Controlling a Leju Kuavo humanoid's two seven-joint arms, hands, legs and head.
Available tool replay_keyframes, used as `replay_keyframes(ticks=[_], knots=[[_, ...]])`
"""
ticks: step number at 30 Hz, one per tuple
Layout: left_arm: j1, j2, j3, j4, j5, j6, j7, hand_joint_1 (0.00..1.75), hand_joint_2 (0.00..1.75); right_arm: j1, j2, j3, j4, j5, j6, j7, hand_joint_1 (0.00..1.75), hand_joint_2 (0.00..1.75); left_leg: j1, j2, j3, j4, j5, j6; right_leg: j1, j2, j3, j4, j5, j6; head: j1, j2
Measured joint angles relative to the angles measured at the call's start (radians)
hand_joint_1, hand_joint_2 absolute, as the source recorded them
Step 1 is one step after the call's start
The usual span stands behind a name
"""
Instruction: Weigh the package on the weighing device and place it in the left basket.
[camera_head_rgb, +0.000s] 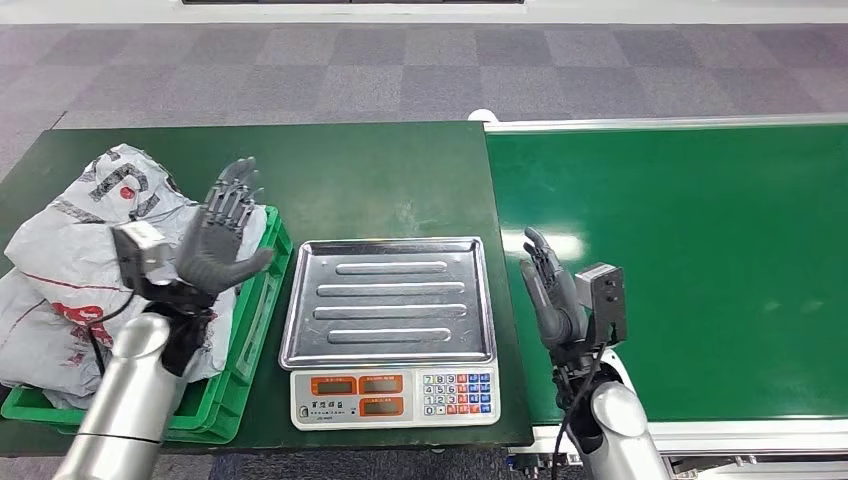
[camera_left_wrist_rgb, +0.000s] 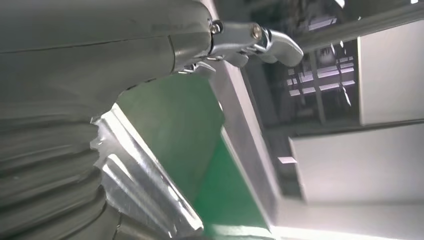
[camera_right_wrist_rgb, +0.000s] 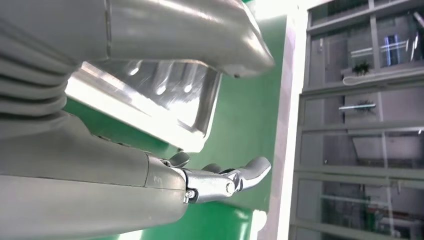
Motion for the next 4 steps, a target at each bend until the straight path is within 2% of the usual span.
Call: replay_keyframes(ticks=[2,4], knots=[[0.0,-0.047,-0.053,0.006,-0.057,0.073,-0.019,0.0,0.87,-0.02,0.011,0.027,0.02,0.002,-0.018,-0.005,0.0,1.75,0.0,-0.001,-0.001,0.0,0.0,0.0,0.0,0.0,0.0,0.0,0.0,0.0,0.0,0.0],[-0.001,-0.072,-0.087,0.011,-0.074,0.107,-0.025,0.0,1.75,-0.031,0.016,0.044,0.032,0.002,-0.028,-0.008,0.0,1.75,0.0,0.0,-0.001,0.0,0.0,0.0,0.0,0.0,0.0,0.0,0.0,0.0,0.0,0.0]])
